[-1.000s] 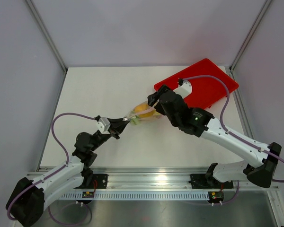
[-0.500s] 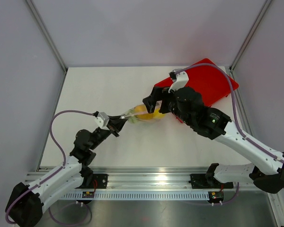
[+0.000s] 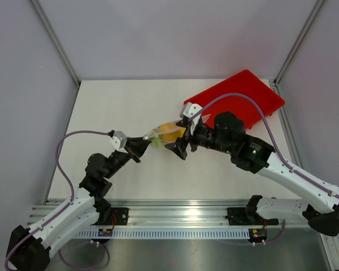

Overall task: Open the zip-top bag and remove the fake food
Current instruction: Unzip the zipper food storage bag at the center of the board.

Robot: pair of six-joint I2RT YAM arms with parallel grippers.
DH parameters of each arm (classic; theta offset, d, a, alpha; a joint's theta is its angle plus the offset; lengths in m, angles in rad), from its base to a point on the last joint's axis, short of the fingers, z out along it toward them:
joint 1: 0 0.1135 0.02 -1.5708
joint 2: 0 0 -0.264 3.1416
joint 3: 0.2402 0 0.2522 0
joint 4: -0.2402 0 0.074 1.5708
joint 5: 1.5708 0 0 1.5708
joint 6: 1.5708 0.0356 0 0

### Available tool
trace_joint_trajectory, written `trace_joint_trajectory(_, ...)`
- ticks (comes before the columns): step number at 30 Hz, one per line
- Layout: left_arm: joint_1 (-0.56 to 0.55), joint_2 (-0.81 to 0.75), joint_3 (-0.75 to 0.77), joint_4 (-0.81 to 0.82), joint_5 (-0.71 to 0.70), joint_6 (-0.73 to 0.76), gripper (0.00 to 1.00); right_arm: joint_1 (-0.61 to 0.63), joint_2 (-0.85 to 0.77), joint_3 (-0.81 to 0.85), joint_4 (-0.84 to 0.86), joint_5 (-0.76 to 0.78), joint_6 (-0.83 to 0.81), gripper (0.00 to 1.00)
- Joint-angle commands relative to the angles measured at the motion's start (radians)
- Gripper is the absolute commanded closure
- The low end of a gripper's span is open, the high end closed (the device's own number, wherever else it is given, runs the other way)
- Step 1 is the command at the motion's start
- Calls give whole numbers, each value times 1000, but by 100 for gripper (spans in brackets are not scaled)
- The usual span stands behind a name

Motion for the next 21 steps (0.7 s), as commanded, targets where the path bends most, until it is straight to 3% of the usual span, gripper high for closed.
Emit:
trace_joint_trajectory(1,-3,-26,32,62,-29,-9,100,-4,29,-5,106,-152,-159,7)
trace_joint_trajectory(10,-3,-30,19,64,-52,-10,100,-4,137,76,75,-287,-470,19)
trace_joint_trajectory(14,-3,-32,16,67,-50,-12,100,-5,204,176,-15,-315,-521,27)
trace_joint_trajectory(21,-3,-39,7,68,-50,-6,100,-5,321,316,-92,-346,-558,30)
